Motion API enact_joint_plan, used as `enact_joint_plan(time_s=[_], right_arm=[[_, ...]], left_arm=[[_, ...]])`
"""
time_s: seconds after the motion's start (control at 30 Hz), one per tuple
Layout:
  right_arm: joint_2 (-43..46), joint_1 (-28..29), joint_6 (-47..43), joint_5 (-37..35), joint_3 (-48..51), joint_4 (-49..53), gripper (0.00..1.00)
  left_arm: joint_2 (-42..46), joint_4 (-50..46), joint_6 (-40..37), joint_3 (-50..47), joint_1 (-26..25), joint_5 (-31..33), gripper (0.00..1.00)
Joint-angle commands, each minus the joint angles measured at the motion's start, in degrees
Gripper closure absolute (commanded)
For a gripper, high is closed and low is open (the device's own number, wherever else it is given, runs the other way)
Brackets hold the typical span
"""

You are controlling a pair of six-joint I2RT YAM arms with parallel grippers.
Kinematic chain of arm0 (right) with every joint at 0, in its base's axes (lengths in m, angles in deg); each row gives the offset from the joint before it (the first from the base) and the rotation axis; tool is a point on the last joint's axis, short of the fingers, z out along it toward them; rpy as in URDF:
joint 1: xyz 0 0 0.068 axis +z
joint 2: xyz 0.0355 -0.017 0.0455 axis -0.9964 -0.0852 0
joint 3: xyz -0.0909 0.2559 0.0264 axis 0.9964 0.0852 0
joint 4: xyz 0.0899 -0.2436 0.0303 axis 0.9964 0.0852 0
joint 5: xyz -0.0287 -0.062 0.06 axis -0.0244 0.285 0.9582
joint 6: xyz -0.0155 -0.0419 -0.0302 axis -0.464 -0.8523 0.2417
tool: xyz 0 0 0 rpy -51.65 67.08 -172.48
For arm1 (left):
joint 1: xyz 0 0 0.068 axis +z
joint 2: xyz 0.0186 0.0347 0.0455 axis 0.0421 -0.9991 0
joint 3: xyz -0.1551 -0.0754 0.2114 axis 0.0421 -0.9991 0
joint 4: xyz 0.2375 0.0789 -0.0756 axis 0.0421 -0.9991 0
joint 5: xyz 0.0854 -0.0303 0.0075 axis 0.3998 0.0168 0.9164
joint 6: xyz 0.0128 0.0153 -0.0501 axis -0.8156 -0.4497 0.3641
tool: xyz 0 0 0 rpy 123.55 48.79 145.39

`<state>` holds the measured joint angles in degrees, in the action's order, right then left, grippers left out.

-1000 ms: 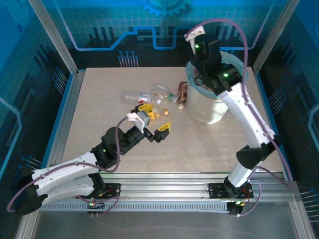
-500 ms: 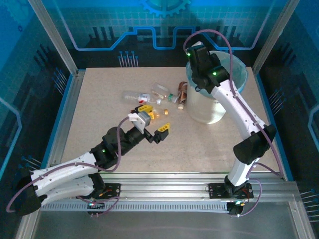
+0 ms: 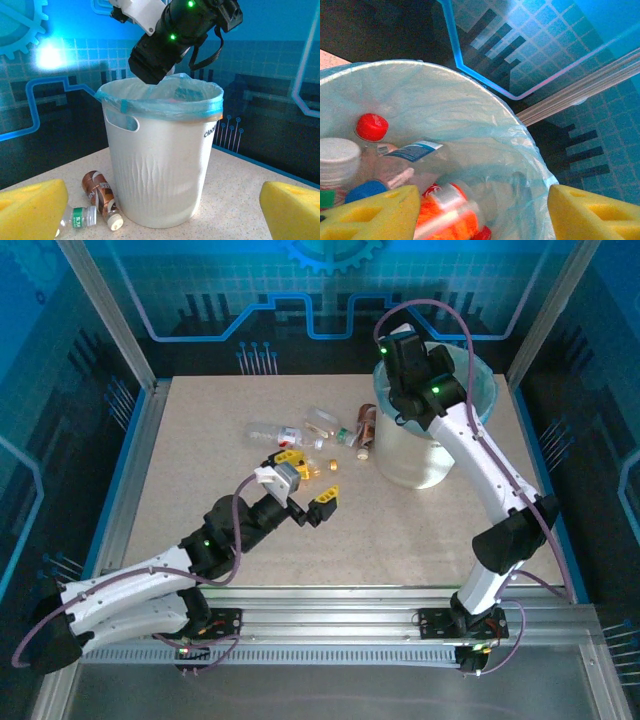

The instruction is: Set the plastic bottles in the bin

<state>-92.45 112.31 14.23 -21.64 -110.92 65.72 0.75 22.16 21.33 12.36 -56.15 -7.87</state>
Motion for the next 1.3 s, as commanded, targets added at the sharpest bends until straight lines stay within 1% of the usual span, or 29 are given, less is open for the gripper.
enact_joint_plan(time_s=[0.0, 0.1, 0.2, 0.3, 0.37, 0.43, 0.5, 0.6, 0.7, 0.83, 0.93, 1.07, 1.17, 1.27], right_arm=[[1.5, -0.5, 3.8, 0.7, 0.3, 2.8, 0.31], [1.0, -0.5, 7.9, 4.0, 1.3, 5.9, 0.31], [0.0, -0.7, 10.5, 6.6, 2.5, 7.7, 0.32], [-1.3, -2.0, 13.8, 10.3, 3.0, 10.0, 0.33], [-2.1, -3.6, 16.2, 13.6, 3.2, 11.4, 0.34], [-2.7, -5.5, 18.3, 16.8, 4.1, 12.4, 0.37], [-3.0, -7.2, 20.0, 19.8, 5.6, 12.8, 0.39], [-2.8, -9.2, 21.4, 22.5, 9.0, 11.9, 0.41], [-2.7, -10.3, 22.2, 23.8, 11.3, 11.4, 0.41], [-1.9, -10.4, 23.1, 25.4, 11.0, 11.3, 0.4], [1.0, -10.4, 24.9, 29.1, 10.0, 9.8, 0.36], [8.1, -10.2, 30.9, 35.8, 13.1, 3.5, 0.28], [12.6, -9.6, 34.0, 36.8, 14.9, 0.5, 0.23], [15.3, -9.3, 34.6, 37.2, 14.8, 0.4, 0.2]], left_arm=[[1.5, 0.4, 0.8, -0.6, 0.2, 1.7, 0.01], [1.7, -0.2, 0.8, -0.7, 0.2, 2.4, 0.01], [1.5, -1.7, 1.2, 0.0, 0.3, 5.7, 0.01], [0.9, -8.9, 4.4, 3.0, 1.7, 12.5, 0.01], [0.5, -15.1, 7.6, 5.0, 3.8, 14.8, 0.01], [0.6, -20.0, 11.6, 6.1, 6.3, 15.6, 0.01], [1.1, -22.9, 15.0, 6.1, 8.4, 15.3, 0.01], [2.6, -22.9, 17.8, 4.2, 10.3, 15.0, 0.01], [3.3, -22.6, 19.1, 3.2, 11.7, 14.3, 0.01], [2.3, -25.1, 20.2, 4.2, 13.1, 13.9, 0.01], [0.6, -29.1, 21.1, 6.3, 14.7, 14.0, 0.01], [-3.1, -36.8, 21.9, 10.9, 18.9, 11.3, 0.01], [-5.9, -41.1, 21.7, 13.6, 22.5, 7.4, 0.01], [-7.7, -41.7, 20.6, 14.9, 25.9, 2.1, 0.01]])
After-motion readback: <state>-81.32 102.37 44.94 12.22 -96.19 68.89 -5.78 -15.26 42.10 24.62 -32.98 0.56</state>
